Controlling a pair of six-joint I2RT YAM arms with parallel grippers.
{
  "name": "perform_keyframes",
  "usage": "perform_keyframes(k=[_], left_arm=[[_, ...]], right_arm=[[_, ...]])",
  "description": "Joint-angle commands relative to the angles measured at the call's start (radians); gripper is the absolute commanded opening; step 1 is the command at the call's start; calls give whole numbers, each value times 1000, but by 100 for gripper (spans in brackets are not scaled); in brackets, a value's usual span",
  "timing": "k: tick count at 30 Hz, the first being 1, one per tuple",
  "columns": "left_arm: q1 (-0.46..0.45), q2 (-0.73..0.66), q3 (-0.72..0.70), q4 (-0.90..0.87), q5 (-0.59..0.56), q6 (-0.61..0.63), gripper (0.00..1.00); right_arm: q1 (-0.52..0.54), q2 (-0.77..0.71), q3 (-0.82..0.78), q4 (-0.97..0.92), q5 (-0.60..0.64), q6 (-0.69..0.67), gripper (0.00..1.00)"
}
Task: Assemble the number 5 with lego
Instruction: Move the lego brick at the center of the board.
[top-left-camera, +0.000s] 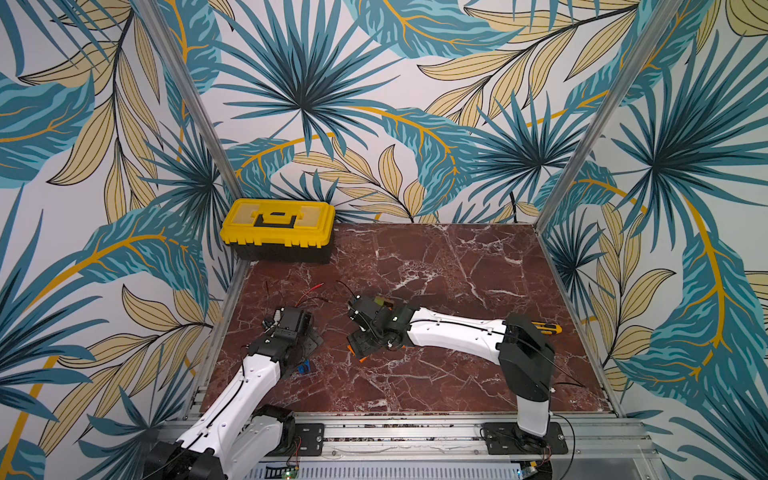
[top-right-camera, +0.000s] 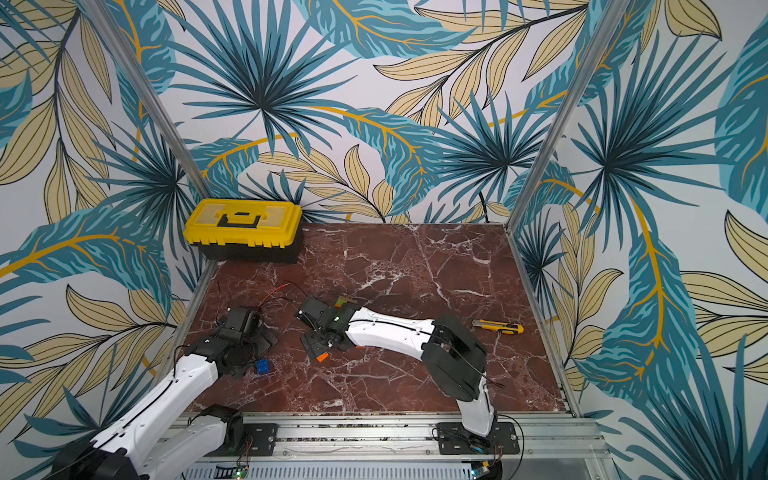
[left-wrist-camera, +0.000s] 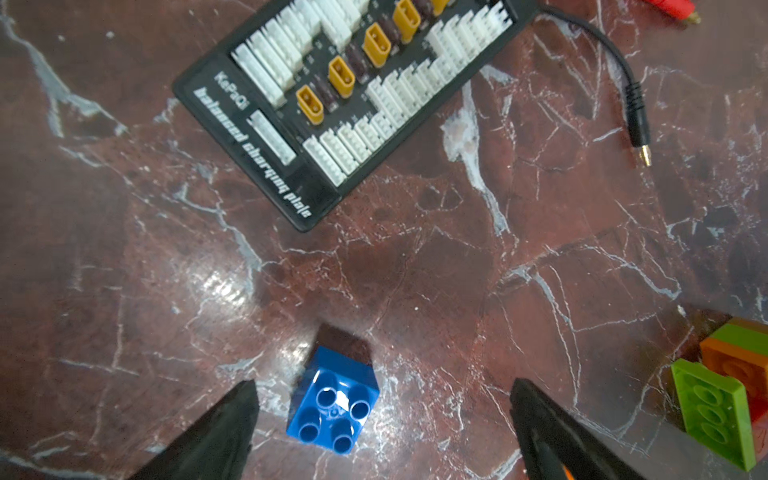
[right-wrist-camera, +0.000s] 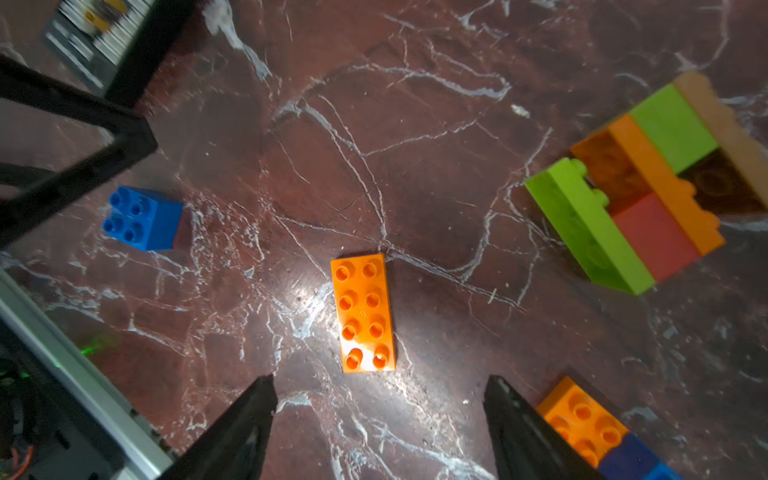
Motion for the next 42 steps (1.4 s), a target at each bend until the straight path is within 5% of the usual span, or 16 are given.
perform_keyframes(k=[1,13,29,36,42], left_arm=[[23,-7,-19,-2,15,14,99],[31,-20,-21,-15,-13,-2,100],[32,-31,-24,-35,-35,-13,100],[32,-30,-26,-30,-24,7,100],[32,4,-11,11,73,68,100]], right_arm=[[6,56,51,-72,25,-37,77],[22,247,231,-164,25,-68,70],[31,305,201,-175,45,-93,47],[31,181,85,-105,21,-197,24],[29,-60,-173,27,-12,-389,21]])
